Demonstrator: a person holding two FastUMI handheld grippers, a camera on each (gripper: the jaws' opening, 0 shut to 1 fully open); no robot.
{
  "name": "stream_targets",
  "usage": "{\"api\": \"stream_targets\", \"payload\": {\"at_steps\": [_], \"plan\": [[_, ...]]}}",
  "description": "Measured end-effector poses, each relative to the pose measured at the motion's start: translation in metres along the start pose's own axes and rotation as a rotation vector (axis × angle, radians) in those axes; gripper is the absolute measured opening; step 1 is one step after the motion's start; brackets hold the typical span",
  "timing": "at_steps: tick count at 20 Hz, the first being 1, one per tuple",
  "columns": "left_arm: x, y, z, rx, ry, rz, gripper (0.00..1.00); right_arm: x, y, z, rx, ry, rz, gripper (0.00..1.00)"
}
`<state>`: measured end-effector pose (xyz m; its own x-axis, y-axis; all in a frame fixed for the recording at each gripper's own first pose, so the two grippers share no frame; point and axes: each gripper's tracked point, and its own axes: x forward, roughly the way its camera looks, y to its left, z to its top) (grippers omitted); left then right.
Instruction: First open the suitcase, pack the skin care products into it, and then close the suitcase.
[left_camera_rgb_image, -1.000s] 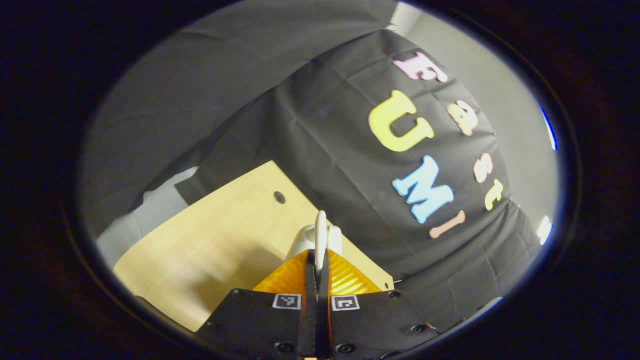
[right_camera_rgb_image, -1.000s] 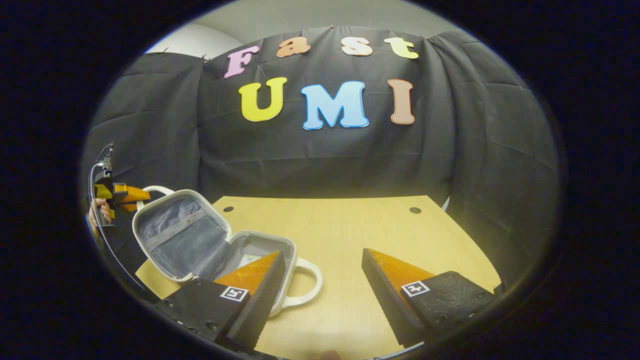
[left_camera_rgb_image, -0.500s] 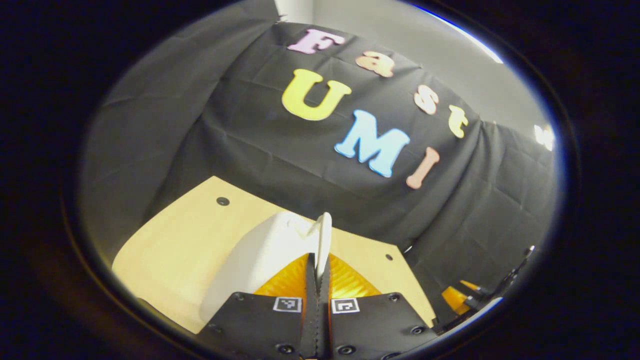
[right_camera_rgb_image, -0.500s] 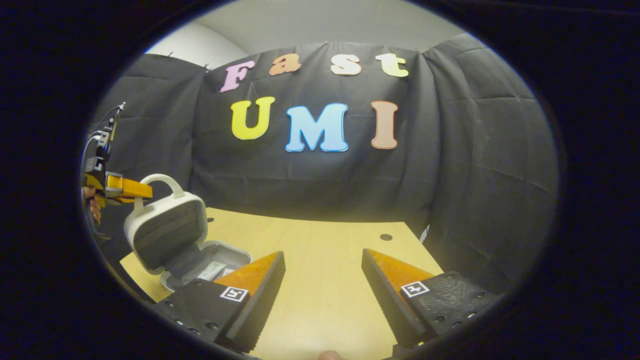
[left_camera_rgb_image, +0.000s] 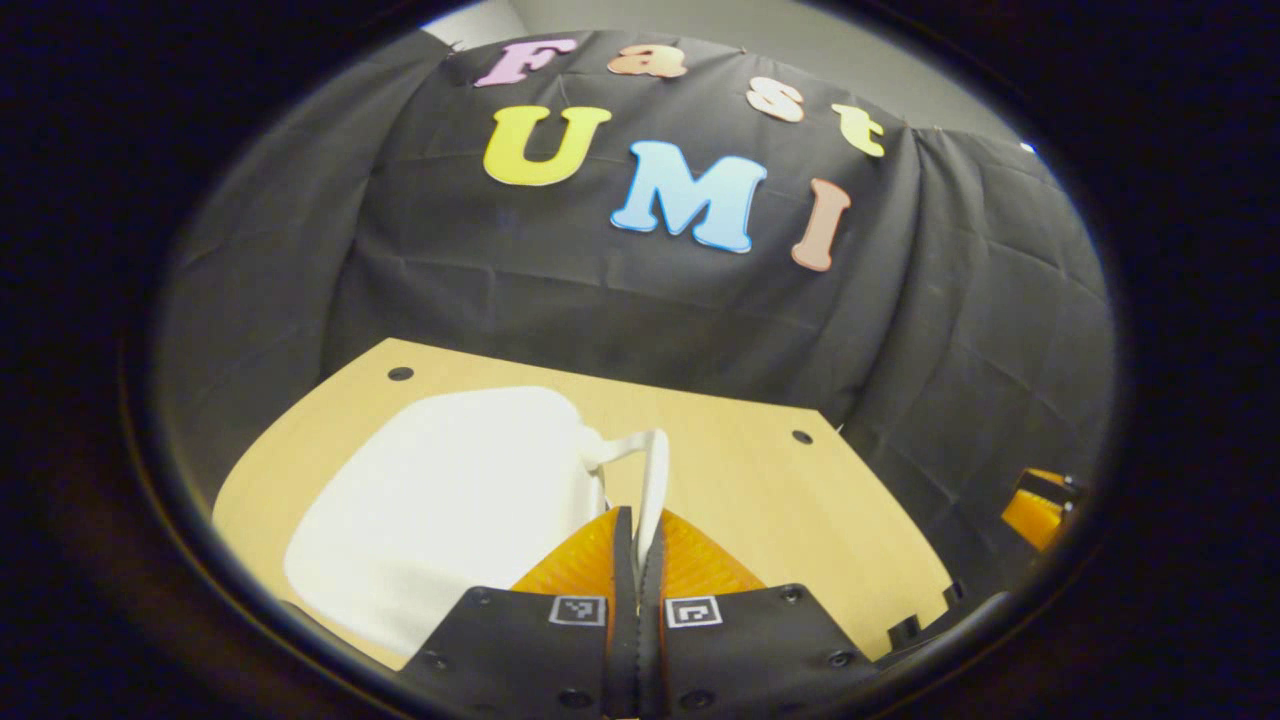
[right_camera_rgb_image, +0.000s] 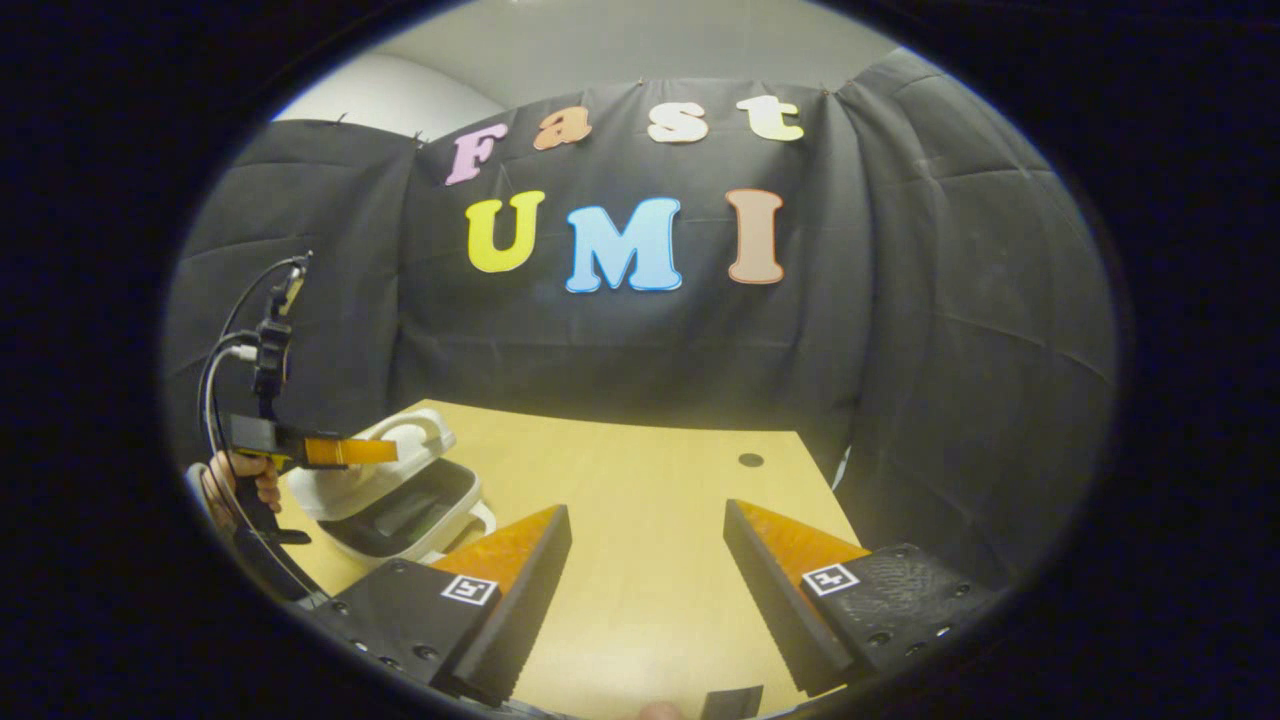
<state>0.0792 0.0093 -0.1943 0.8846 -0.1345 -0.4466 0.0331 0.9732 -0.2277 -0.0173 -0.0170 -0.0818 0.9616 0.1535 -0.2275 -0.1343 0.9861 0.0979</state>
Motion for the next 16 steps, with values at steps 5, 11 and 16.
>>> {"api": "stream_targets", "payload": {"at_steps": [5,11,16], "plan": [[0.030,-0.019,-0.055,0.110,0.094,0.020,0.09,0.001,0.001,-0.002,0.003,0.019,-0.020,0.94],[0.041,-0.049,-0.075,0.091,0.107,-0.091,0.34,0.003,0.014,0.005,-0.013,0.031,-0.035,0.94],[0.017,-0.051,-0.020,0.053,-0.015,-0.095,0.86,-0.003,0.024,0.015,-0.017,0.007,-0.058,0.94]]}}
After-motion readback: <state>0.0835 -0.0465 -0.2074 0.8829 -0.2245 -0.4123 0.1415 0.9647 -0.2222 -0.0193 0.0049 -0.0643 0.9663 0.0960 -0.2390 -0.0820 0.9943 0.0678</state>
